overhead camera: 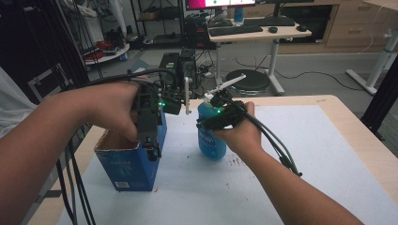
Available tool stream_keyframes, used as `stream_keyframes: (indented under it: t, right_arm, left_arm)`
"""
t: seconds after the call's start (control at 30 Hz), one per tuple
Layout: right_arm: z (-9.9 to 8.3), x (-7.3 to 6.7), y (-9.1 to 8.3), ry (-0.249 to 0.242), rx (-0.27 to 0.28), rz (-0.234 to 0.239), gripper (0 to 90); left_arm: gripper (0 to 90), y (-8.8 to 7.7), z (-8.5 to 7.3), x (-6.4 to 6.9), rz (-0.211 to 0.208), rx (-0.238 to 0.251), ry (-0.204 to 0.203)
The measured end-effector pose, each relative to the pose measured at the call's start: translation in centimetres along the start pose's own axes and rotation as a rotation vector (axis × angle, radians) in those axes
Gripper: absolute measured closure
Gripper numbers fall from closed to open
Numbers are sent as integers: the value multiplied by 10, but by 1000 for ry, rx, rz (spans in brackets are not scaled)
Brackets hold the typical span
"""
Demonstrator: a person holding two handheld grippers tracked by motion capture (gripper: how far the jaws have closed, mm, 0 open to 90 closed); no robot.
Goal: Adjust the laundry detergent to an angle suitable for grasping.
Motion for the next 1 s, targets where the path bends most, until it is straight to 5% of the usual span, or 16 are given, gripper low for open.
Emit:
stream_keyframes:
  t: [0.5, 1.0]
  right_arm:
    - [0, 8, -41, -88, -20, 67, 435]
    - [-6, -15, -62, -245, -29, 318, 436]
  left_arm:
    - [17, -4, 9, -1, 2, -6, 5]
    - [17, -2, 10, -2, -4, -14, 3]
Point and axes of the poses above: each handheld gripper's, and its own axes: y roughly forward along the jaws, z roughly out of its top, x roughly to its right, the point moved 5 cm from there along y, roughly forward along the jaws, and after that the axes turned 13 degrees about z, right-handed, at the moved point
